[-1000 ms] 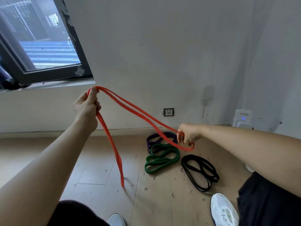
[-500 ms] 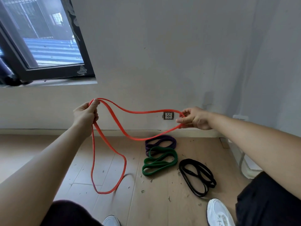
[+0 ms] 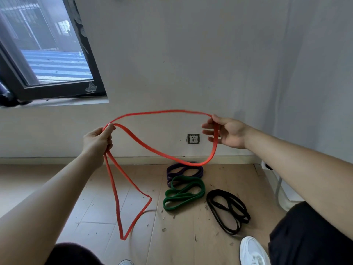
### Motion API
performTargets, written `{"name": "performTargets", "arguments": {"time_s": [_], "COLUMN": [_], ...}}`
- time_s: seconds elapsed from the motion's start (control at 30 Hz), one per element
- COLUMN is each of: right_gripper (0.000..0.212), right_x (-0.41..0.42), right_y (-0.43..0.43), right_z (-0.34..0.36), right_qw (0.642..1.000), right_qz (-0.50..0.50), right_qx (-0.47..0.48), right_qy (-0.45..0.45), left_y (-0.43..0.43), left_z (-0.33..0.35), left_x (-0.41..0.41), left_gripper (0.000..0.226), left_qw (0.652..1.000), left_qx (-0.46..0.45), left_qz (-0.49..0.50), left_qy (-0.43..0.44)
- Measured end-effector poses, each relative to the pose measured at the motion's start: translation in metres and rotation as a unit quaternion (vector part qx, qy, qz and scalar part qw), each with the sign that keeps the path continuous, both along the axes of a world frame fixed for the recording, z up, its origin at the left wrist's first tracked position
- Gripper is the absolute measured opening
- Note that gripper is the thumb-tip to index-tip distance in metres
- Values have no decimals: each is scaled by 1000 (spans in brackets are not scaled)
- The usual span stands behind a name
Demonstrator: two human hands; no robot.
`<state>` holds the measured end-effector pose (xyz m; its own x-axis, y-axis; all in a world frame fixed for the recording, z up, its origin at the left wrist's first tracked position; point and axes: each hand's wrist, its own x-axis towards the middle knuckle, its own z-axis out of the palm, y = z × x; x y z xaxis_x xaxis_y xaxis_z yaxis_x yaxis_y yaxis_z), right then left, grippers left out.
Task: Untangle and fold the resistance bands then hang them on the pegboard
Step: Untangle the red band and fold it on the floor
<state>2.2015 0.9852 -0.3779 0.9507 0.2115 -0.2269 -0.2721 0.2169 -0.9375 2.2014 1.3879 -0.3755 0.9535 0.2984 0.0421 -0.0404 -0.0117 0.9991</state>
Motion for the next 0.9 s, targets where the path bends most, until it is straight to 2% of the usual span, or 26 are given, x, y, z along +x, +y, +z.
{"name": "performTargets", "arguments": {"time_s": [0.1,0.17,0.23,0.3,0.37,0.47,0.53,0.6,0.7,0.77,0.83,0.9], "right_gripper": [41,36,22,13,6,14,20,22,31,37,38,36], "right_x": [-1,-1,-2,-1,-3,-2,-1,-1,1,1,-2,-8], "right_y": [1,-1,-4,-6,-3,8,16,23,33,42,53,65], "right_z": [2,-4,-16,-29,-36,-42,-47,-49,-46,-40,-29,-13], "right_qw": [999,983,927,872,830,749,716,700,697,707,757,844], "right_qz": [5,5,28,81,119,177,205,224,252,257,223,164], "right_qx": [-31,-183,-369,-476,-535,-626,-654,-664,-659,-645,-589,-466], "right_qy": [10,-19,-59,-83,-101,-126,-132,-136,-128,-134,-174,-208], "left_y": [-2,-1,0,0,-3,-10,-17,-27,-42,-50,-59,-66], "left_z": [0,0,0,3,7,15,21,27,35,38,38,39], "left_x": [1,0,0,-1,-2,-5,-8,-12,-19,-22,-25,-27], "left_gripper": [25,26,27,28,26,24,25,27,33,31,27,24], "left_qw": [1000,1000,1000,1000,999,994,987,979,967,957,946,937], "left_qx": [3,5,5,8,13,33,51,71,100,132,170,198], "left_qz": [-1,-2,-6,-18,-44,-93,-130,-166,-211,-235,-255,-269], "left_qy": [1,0,-5,-14,-27,-55,-74,-92,-107,-108,-106,-104]}}
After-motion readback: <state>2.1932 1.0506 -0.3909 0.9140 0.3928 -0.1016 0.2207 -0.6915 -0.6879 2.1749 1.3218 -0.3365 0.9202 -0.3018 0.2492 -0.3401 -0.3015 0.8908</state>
